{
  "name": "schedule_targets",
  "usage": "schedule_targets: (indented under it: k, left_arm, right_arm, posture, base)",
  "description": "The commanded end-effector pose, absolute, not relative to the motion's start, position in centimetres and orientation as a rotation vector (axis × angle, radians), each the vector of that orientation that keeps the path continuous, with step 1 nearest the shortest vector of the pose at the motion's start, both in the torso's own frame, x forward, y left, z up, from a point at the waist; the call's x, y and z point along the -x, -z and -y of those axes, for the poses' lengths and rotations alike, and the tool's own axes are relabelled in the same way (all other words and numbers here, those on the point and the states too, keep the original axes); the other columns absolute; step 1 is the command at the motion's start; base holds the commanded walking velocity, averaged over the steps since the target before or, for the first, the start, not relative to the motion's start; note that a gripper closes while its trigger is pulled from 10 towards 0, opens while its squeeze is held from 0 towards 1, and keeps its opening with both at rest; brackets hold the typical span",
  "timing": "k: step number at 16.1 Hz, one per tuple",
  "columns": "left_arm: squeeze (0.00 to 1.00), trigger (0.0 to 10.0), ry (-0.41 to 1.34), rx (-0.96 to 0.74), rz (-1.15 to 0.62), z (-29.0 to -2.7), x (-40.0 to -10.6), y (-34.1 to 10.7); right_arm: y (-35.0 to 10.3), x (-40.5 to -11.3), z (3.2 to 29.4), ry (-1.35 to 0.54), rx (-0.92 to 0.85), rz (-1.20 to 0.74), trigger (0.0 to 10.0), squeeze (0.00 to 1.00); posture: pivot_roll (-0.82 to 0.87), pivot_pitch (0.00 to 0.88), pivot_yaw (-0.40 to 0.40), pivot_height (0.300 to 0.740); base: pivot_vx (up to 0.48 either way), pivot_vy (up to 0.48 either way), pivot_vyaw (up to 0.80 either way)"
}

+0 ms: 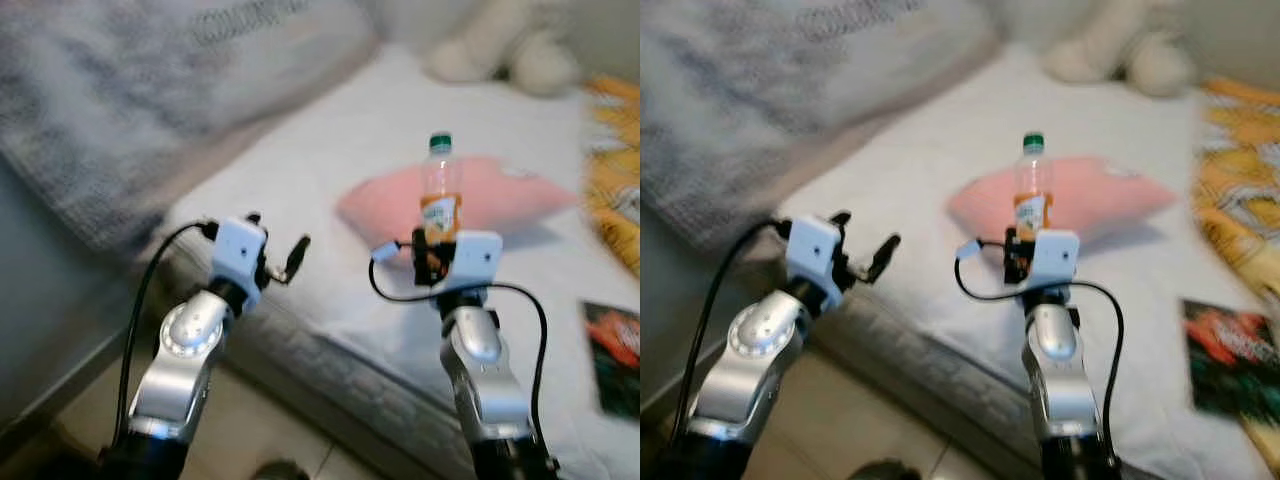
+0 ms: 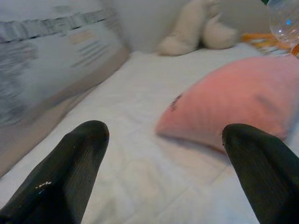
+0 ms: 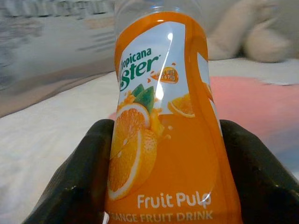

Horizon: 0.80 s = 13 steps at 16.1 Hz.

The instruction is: Clean up the room

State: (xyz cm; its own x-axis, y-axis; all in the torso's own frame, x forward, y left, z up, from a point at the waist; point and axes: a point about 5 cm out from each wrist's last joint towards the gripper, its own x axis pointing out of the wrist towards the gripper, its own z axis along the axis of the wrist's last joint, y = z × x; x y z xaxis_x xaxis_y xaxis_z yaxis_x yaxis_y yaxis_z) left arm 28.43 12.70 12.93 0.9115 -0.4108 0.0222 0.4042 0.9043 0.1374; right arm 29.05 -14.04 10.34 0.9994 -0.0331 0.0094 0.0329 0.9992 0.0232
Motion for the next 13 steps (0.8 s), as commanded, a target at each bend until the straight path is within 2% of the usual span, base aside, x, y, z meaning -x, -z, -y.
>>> schedule_targets:
  k: [1,2,6,8,9,13]
  left_arm:
    - [0.0,10.0,0.422,-0.136,0.062,-12.3,-28.7,-13.1]
    - [0.0,10.0,0.419,-0.136,0.06,-12.4,-28.7,-13.1]
    - [0.0,10.0,0.355,-0.103,0.052,-12.6,-29.4,-12.9]
    - [0.0,10.0,0.345,-0.103,0.047,-12.8,-29.5,-12.7]
    - [0.0,10.0,0.343,-0.106,0.043,-12.8,-29.6,-12.6]
    - [0.0,10.0,0.344,-0.106,0.051,-12.3,-30.1,-12.7]
  right_arm:
    - [-10.7,-29.4,14.4,0.034,-0.02,0.025,0.0,0.0]
    - [-10.7,-29.4,14.5,0.033,-0.02,0.023,0.0,0.0]
    - [-10.3,-29.8,14.3,0.017,-0.025,0.0,0.0,0.0]
    - [-10.1,-30.0,14.2,0.006,-0.025,-0.009,0.0,0.0]
    - [-10.0,-30.1,14.1,0.004,-0.026,-0.013,0.0,0.0]
    - [-9.8,-30.4,13.7,-0.008,-0.032,-0.019,0.0,0.0]
  posture:
    - [0.04,0.0,0.034,0.727]
    - [0.04,0.0,0.033,0.727]
    - [0.05,0.0,0.022,0.727]
    - [0.05,0.0,0.02,0.727]
    - [0.05,0.0,0.02,0.727]
    - [0.05,0.0,0.032,0.727]
  base:
    - [0.0,-0.48,0.73]
    - [0.0,-0.48,0.73]
    - [0.0,0.0,0.73]
    - [0.324,-0.351,0.72]
    - [0.326,0.0,0.72]
    - [0.0,0.0,0.71]
